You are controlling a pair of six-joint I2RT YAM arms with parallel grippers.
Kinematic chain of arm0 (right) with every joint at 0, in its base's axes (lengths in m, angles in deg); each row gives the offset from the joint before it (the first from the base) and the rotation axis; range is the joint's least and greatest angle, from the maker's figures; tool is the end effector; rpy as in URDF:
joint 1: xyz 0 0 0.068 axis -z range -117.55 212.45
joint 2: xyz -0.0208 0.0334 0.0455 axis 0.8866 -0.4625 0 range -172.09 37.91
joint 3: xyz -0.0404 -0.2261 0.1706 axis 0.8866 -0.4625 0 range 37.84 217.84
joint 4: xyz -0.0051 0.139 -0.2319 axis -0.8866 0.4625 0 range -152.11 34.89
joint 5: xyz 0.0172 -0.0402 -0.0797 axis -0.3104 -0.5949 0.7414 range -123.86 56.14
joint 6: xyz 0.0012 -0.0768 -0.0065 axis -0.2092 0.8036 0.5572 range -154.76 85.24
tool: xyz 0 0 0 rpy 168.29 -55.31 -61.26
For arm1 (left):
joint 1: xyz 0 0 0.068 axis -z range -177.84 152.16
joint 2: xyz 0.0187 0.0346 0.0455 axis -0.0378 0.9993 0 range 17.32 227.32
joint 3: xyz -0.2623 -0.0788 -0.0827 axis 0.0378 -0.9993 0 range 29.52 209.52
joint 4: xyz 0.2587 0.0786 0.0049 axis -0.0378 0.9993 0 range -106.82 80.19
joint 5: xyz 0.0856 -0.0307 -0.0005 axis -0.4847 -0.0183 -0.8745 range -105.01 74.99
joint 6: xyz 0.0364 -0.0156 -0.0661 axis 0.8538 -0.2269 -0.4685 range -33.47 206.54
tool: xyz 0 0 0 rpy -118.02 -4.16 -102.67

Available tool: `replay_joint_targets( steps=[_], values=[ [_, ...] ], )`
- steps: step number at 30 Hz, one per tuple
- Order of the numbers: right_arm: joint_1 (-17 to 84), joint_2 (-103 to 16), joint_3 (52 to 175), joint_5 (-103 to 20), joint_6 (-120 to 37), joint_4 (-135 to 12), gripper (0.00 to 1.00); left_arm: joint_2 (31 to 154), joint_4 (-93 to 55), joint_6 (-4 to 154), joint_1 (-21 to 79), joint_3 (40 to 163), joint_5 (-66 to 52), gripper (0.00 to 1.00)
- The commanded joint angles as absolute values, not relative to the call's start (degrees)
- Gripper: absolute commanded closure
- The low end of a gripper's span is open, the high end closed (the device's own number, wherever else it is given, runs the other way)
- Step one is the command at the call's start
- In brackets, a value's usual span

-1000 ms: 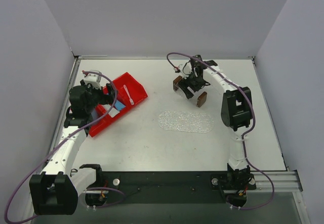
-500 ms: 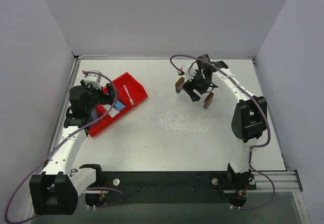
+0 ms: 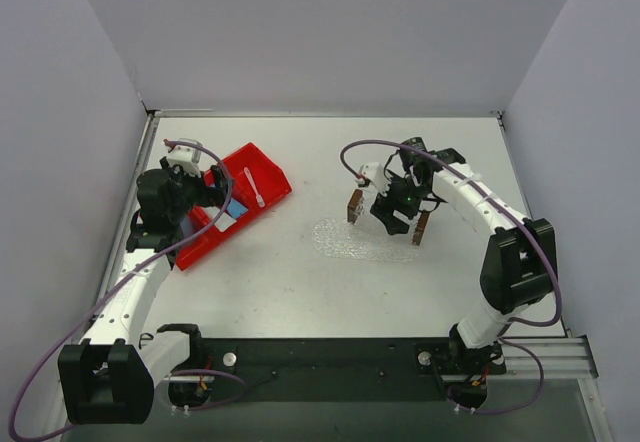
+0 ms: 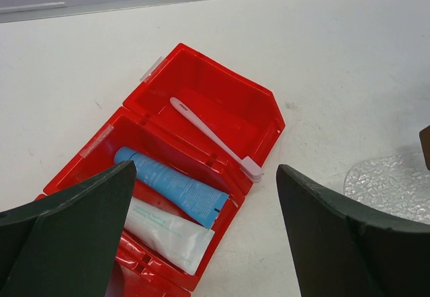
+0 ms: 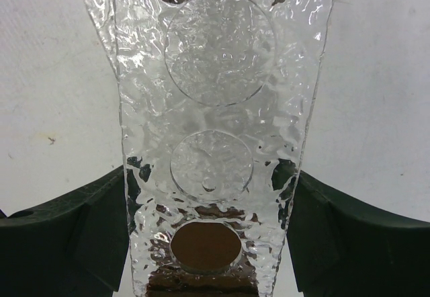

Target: Prepare toiletry sets of a toothbrush and toothpaste on the tray

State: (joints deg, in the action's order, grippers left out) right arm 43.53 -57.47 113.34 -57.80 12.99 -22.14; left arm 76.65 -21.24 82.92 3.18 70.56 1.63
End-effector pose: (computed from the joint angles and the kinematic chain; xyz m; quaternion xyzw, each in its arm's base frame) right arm 0.3443 0.1462 0.2441 -0.5641 0.7595 0.1307 0.2964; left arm 0.2714 -0.0237 0.2967 0.0715 0.7808 -0.1385 0.6050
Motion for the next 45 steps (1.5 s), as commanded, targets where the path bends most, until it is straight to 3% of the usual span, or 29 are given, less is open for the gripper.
replay_joint_targets(
  steps=[1, 20, 45],
  values=[
    [42.76, -53.85, 109.22, -62.68, 19.81, -23.35, 1.00, 75.68, -23.06, 83.99, 2.96, 71.44, 2.66, 0.04],
    [42.06, -54.55, 102.44, -69.10, 36.96, -25.55, 1.00, 75.51, -22.53, 85.04, 2.96, 71.18, 2.13, 0.04],
    [43.38, -57.37, 102.44, -68.58, 33.27, -27.92, 1.00, 74.89, -22.97, 85.04, 2.96, 70.74, 2.74, 0.04]
  ],
)
